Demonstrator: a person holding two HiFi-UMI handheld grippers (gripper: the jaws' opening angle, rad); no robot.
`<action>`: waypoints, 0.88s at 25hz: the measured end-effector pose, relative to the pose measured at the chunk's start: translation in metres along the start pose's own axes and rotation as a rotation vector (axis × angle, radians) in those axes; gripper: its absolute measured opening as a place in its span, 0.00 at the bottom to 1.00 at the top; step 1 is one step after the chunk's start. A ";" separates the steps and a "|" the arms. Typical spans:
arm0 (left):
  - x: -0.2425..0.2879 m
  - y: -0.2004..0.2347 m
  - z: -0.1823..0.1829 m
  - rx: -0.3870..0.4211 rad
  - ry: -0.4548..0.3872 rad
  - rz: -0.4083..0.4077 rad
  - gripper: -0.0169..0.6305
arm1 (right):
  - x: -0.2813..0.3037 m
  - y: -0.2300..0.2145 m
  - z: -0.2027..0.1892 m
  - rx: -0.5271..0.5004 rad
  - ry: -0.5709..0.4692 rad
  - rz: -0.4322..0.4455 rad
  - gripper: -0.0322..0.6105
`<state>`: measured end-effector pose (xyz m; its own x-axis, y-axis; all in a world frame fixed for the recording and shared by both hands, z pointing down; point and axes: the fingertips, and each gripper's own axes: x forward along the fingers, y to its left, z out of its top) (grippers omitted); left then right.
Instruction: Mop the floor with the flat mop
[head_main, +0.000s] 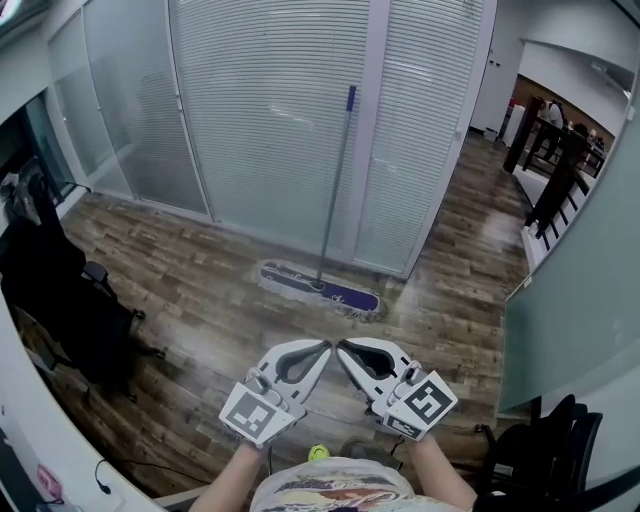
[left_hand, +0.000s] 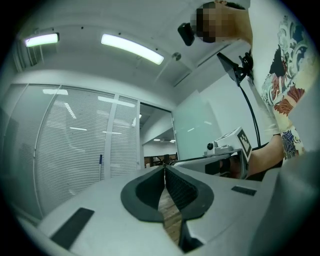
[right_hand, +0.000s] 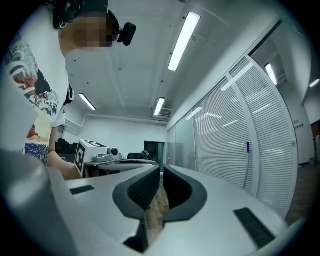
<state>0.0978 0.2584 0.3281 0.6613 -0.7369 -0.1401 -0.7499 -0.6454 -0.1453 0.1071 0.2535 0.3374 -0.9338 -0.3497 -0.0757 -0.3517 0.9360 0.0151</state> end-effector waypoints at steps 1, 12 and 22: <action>0.000 0.004 -0.003 -0.006 0.007 0.004 0.05 | 0.002 -0.003 -0.002 0.001 0.006 -0.006 0.10; 0.027 0.052 -0.035 -0.026 0.064 0.035 0.05 | 0.044 -0.050 -0.021 0.024 0.019 -0.030 0.10; 0.097 0.157 -0.066 -0.015 0.185 0.129 0.05 | 0.116 -0.160 -0.027 0.085 -0.016 0.036 0.10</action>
<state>0.0431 0.0718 0.3561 0.5467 -0.8369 0.0255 -0.8291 -0.5454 -0.1233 0.0530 0.0621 0.3526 -0.9442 -0.3161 -0.0924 -0.3108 0.9481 -0.0670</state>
